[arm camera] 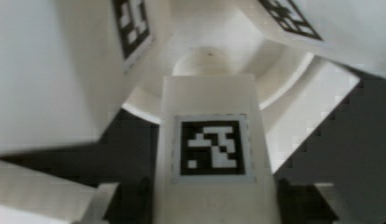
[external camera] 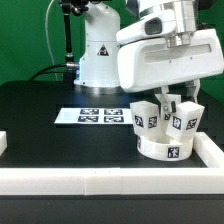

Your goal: Assemble stool

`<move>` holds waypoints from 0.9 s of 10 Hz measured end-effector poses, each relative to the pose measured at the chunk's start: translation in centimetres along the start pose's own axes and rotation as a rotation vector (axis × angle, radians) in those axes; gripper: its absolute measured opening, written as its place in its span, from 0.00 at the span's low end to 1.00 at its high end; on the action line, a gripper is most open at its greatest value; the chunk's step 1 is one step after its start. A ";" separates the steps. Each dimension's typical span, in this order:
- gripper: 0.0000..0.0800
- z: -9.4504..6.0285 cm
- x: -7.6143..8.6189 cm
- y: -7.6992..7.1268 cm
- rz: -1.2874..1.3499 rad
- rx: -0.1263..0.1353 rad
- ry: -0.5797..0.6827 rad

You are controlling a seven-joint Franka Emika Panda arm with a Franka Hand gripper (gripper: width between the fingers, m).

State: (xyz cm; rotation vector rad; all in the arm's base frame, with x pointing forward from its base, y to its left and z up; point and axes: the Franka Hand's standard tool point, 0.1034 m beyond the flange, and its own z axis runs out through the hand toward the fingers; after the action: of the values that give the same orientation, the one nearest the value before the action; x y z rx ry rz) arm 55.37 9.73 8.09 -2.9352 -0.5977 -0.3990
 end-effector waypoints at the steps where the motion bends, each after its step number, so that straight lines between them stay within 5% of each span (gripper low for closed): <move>1: 0.42 0.0 0.1 0.0 0.074 0.000 0.001; 9: 0.42 -0.1 0.1 0.2 0.714 0.011 0.035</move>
Offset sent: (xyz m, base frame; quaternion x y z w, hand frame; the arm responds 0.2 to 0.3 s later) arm 0.0000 0.0000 0.0000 0.0000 0.0000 0.1938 0.9810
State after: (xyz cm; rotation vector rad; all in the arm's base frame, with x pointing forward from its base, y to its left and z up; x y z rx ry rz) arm 55.52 9.53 8.24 -2.8635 0.4533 -0.3466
